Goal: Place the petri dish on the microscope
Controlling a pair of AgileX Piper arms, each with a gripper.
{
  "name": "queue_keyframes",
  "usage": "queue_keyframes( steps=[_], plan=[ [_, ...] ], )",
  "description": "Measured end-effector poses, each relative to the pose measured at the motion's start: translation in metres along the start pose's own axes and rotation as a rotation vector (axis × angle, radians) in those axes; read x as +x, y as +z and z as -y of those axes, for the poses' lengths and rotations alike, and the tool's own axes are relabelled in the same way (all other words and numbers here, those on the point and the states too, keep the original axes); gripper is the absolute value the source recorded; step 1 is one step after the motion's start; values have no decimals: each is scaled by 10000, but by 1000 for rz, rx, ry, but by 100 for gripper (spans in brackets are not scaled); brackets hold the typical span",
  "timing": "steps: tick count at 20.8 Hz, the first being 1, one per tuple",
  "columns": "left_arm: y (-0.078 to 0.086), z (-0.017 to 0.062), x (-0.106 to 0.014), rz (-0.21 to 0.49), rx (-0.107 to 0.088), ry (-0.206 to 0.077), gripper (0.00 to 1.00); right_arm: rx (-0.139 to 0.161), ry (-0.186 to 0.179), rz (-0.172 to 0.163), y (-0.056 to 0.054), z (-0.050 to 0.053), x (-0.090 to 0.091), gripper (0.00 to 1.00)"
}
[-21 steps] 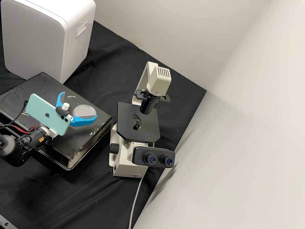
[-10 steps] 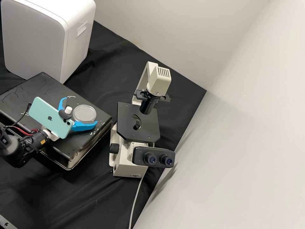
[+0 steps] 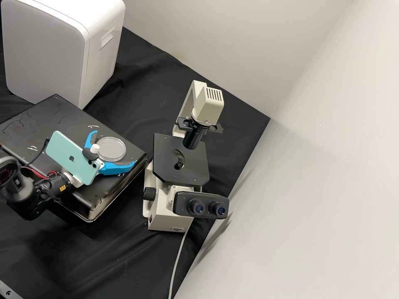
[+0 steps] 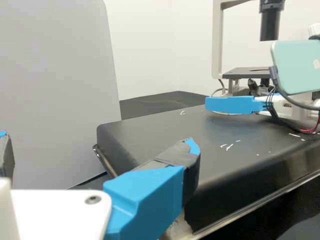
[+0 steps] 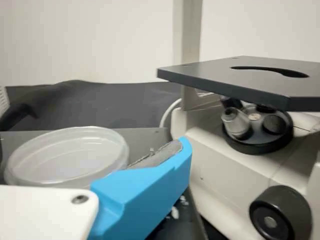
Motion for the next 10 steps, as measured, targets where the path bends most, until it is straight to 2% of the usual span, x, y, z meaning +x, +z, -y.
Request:
queue_keyframes(
  steps=[7, 10],
  plan=[
    [0, 10, 3, -1, 3, -5, 100, -8, 23, -12, 36, 25, 109, 100],
    [0, 13, 5, -2, 5, -7, 100, -25, 36, -19, 45, 28, 127, 100]
  ],
)
